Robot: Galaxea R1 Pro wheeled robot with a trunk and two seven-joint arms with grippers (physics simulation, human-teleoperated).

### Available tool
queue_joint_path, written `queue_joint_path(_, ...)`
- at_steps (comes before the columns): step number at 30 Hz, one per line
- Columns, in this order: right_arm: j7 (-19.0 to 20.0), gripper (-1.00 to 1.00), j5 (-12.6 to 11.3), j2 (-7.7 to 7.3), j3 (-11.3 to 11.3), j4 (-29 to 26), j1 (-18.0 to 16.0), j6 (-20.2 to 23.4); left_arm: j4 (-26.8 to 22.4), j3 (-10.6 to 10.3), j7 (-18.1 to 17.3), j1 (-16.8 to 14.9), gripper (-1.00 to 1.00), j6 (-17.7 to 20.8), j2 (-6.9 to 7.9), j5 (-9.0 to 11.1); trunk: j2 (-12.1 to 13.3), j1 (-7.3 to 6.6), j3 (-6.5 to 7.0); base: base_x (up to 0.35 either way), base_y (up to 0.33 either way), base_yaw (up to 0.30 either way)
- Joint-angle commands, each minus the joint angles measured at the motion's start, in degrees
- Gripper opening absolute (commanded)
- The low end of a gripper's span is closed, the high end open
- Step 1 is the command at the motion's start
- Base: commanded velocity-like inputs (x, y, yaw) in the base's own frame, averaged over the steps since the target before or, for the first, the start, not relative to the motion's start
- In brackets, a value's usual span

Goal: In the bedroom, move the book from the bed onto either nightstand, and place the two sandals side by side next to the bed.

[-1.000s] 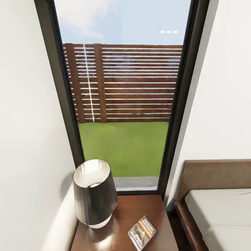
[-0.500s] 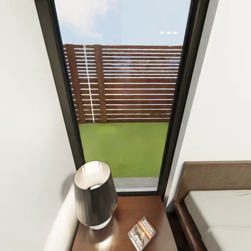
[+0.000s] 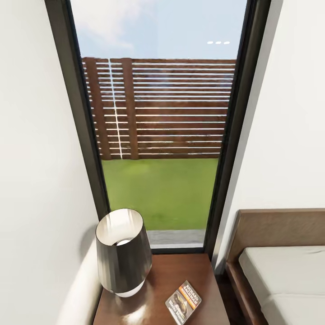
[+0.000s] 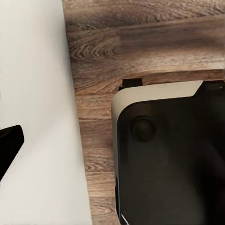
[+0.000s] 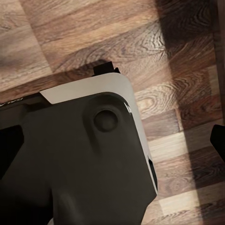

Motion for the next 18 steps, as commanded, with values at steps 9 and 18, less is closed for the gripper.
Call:
queue_joint_path(9, -0.10, 1.00, -0.46, 0.00, 0.49, 0.04, -0.06, 0.17, -0.11, -0.51, 0.24, -0.01, 1.00, -0.15, 0.26, 0.29, -0.05, 0.00, -0.07, 0.000, 0.000, 0.000)
queue_joint_path(18, -0.09, 1.00, -0.45, 0.03, 0.49, 0.04, -0.06, 0.17, -0.16, -0.47, 0.23, 0.00, 1.00, -0.15, -0.21, 0.23, -0.05, 0.00, -0.07, 0.000, 0.000, 0.000)
